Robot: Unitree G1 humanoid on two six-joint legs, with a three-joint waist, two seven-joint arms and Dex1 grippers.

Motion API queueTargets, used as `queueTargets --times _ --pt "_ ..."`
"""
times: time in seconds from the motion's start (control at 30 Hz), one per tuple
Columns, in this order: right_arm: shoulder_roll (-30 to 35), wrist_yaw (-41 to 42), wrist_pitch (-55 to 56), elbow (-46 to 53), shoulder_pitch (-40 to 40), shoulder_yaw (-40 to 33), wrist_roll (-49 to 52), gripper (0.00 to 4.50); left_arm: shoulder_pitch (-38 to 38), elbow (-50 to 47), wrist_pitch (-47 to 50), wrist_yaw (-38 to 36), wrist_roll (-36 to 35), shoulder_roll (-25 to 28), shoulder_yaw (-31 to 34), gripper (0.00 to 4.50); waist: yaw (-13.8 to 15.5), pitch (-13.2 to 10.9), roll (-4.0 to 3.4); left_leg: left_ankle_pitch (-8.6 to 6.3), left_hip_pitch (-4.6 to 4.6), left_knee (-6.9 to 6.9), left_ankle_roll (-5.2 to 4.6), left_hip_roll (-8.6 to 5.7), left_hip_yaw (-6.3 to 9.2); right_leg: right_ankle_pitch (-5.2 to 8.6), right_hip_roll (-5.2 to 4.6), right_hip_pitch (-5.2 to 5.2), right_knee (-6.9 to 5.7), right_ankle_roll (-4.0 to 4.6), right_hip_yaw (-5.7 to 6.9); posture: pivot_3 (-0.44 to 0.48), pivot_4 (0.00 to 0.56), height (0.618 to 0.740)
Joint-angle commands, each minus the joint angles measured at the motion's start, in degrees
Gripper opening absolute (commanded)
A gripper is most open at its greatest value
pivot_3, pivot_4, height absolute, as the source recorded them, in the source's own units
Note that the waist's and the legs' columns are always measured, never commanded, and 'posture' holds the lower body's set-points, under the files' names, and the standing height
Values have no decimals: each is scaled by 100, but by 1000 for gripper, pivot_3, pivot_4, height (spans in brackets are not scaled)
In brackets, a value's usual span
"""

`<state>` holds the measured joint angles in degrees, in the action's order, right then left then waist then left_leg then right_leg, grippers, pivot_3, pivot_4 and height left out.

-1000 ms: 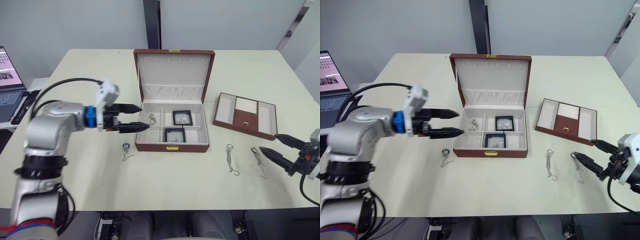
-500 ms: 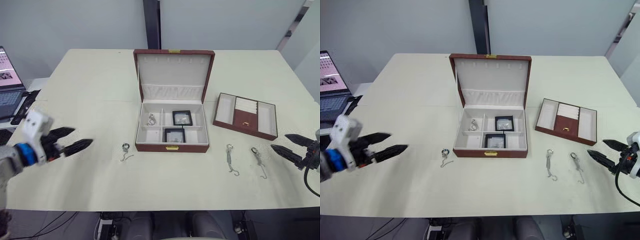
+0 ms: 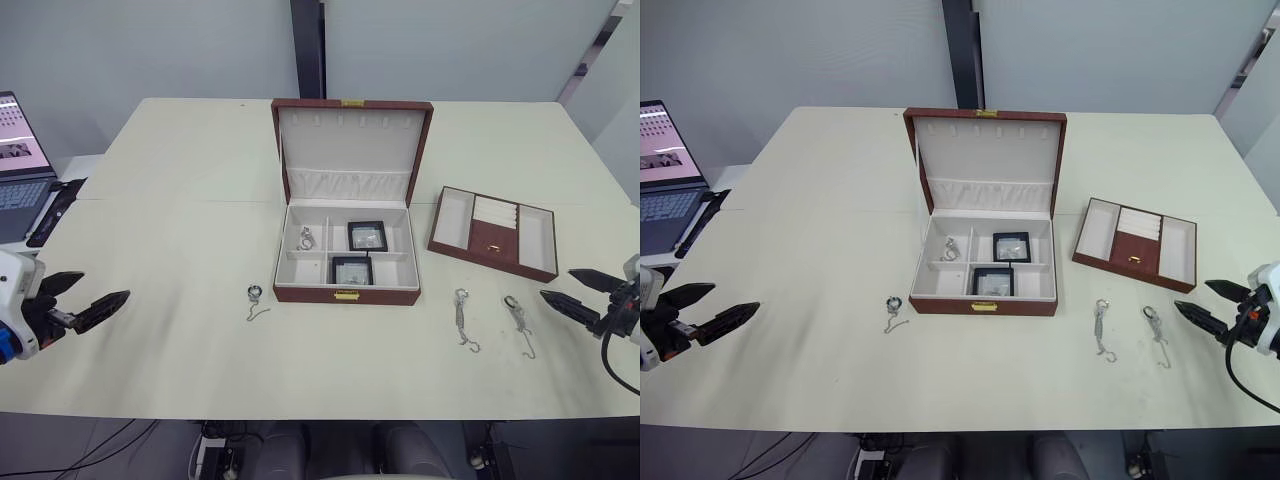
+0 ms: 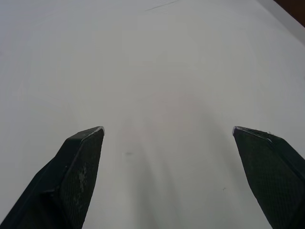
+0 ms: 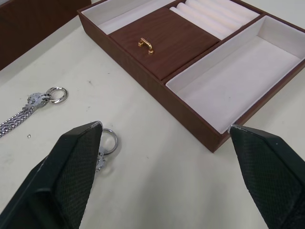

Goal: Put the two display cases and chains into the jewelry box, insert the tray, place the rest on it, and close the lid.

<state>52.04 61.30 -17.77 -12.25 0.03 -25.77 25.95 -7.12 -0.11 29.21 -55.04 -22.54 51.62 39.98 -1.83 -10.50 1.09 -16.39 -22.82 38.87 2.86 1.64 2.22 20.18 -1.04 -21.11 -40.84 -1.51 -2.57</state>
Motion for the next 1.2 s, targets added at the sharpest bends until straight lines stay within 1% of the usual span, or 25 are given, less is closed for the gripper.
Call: queueTargets --times 0.03,0.53,0.7,0.87,0.97,1.03,1.1,1.2 --pt "108 29 87 89 22 -186 23 4500 18 -85 -106 75 -70 77 113 4483 -1 0 0 0 0 0 0 0 0 0 0 0 0 0 -1 0 150 740" --pt "105 39 62 118 71 -265 97 4500 128 -237 4 148 -145 85 -98 4483 -2 0 0 0 0 0 0 0 -1 0 0 0 0 0 -1 0 150 740" --pt "106 64 -81 409 134 -319 218 4500 82 -465 89 233 -276 -14 -76 4483 -2 0 0 0 0 0 0 0 0 0 0 0 0 0 0 0 150 740" --pt "88 110 -620 1528 68 -137 654 4500 -21 -1324 301 630 -643 -488 -40 4483 -6 0 -1 0 -1 0 0 3 1 0 0 1 -1 0 -2 0 150 740" --pt "21 18 -1058 2481 -151 163 1048 4500 -261 -2133 486 889 -945 -949 -160 4483 -20 0 -1 0 -1 0 0 5 2 0 1 1 -1 0 -4 0 150 740" --pt "-36 -58 -1292 2962 -386 415 1284 4500 -438 -2533 463 1091 -969 -1267 -369 4483 -19 1 -2 0 -1 0 0 5 1 0 1 1 -2 0 -6 0 150 740" --pt "-105 -125 -1472 3301 -639 676 1473 4500 -522 -2733 379 1323 -921 -1564 -574 4483 2 1 -1 1 -3 1 1 4 11 0 1 4 0 0 -8 0 150 740" --pt "-243 -215 -1662 3736 -1140 1163 1665 4500 -686 -3138 129 1890 -701 -2290 -1154 4483 14 1 -2 0 -5 3 1 -1 12 0 -1 7 5 0 -6 0 150 740"
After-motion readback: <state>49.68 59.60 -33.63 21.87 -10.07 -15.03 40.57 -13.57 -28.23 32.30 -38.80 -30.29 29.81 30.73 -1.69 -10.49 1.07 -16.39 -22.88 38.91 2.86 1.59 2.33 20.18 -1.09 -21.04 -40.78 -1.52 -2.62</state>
